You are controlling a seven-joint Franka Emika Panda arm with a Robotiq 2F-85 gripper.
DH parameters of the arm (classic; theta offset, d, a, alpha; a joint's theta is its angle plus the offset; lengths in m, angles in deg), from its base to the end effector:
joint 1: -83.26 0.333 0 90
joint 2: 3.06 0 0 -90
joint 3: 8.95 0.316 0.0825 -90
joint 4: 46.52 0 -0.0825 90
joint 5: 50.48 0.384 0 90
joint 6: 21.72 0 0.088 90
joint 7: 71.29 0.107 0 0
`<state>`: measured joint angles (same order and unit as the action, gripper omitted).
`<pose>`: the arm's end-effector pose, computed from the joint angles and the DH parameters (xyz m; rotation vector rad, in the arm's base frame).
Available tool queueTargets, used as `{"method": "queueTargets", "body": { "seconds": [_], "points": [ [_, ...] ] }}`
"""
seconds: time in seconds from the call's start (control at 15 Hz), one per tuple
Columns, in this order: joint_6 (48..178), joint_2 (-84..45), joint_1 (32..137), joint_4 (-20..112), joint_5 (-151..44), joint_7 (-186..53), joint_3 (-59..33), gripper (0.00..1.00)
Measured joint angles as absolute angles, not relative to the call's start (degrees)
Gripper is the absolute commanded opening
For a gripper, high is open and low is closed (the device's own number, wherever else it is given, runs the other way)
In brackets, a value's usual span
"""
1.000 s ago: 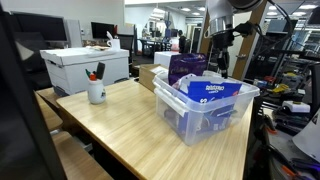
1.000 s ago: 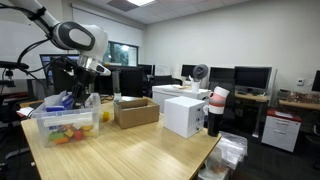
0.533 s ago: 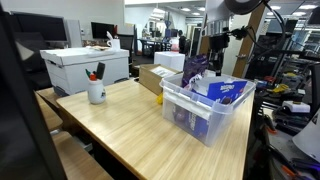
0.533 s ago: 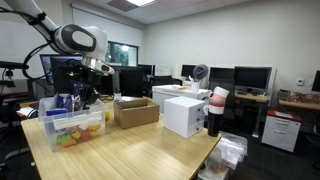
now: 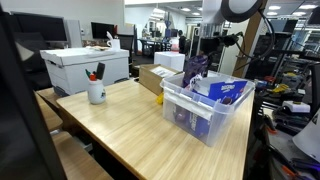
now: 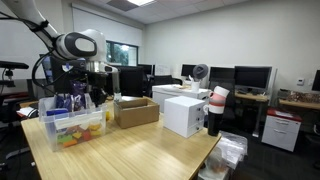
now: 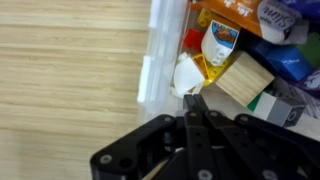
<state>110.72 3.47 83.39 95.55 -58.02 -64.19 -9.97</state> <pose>0.4560 -0.0096 0.3285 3.0444 -0.0728 -0.0744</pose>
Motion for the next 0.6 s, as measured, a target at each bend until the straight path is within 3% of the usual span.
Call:
{"method": "queueTargets", "body": {
  "seconds": [0.6],
  "points": [
    [118.04,-1.05,82.57,93.11,-70.69,-50.99,-9.62,0.02]
  ]
}}
